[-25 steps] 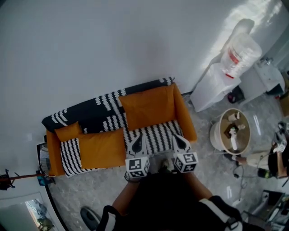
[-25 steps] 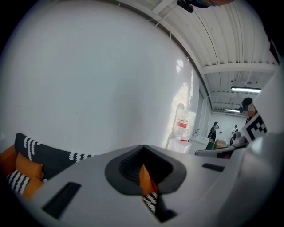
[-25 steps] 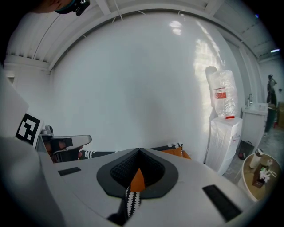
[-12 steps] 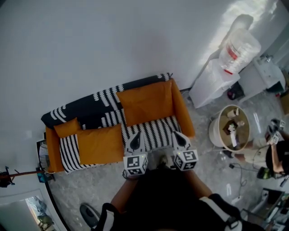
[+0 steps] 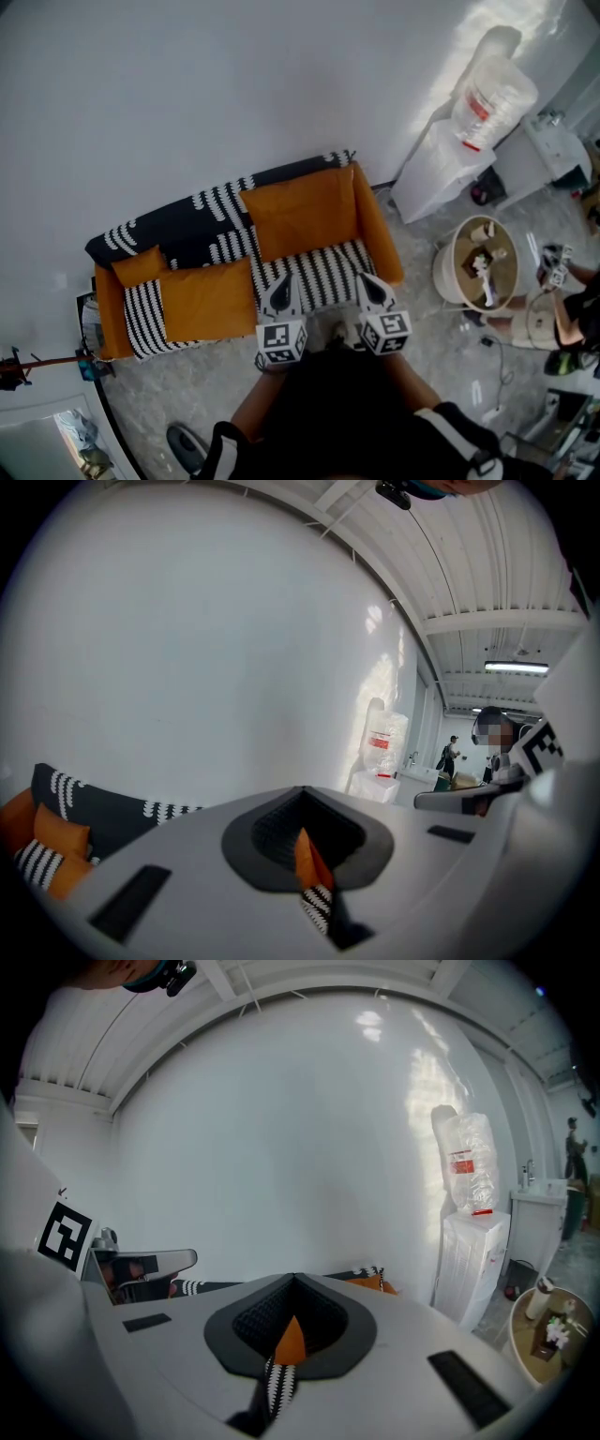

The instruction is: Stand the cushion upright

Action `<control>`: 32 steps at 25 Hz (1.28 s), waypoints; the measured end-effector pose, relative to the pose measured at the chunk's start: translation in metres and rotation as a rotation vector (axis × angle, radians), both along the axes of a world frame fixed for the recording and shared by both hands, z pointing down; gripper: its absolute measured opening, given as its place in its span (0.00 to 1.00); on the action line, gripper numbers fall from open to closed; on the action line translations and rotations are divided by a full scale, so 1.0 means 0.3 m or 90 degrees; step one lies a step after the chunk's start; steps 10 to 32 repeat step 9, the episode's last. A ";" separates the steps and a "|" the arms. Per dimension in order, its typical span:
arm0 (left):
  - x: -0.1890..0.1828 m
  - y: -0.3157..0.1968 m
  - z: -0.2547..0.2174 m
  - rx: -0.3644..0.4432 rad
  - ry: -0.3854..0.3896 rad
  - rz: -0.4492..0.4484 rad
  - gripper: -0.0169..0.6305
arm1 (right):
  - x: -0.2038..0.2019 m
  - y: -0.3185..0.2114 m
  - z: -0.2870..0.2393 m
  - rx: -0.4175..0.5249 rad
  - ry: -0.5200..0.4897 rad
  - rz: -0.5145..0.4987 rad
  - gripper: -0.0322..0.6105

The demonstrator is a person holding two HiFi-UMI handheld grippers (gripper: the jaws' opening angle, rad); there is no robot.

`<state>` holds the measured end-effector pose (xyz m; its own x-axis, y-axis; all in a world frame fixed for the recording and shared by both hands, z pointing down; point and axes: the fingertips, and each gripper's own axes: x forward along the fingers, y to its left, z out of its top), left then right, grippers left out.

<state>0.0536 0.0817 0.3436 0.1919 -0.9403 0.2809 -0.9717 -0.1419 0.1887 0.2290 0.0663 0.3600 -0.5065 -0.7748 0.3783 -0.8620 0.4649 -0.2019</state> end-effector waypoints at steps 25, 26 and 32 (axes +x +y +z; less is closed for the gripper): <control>0.022 0.007 -0.007 -0.003 0.002 0.006 0.02 | 0.013 0.009 -0.013 0.001 -0.002 0.004 0.04; 0.022 0.007 -0.007 -0.003 0.002 0.006 0.02 | 0.013 0.009 -0.013 0.001 -0.002 0.004 0.04; 0.022 0.007 -0.007 -0.003 0.002 0.006 0.02 | 0.013 0.009 -0.013 0.001 -0.002 0.004 0.04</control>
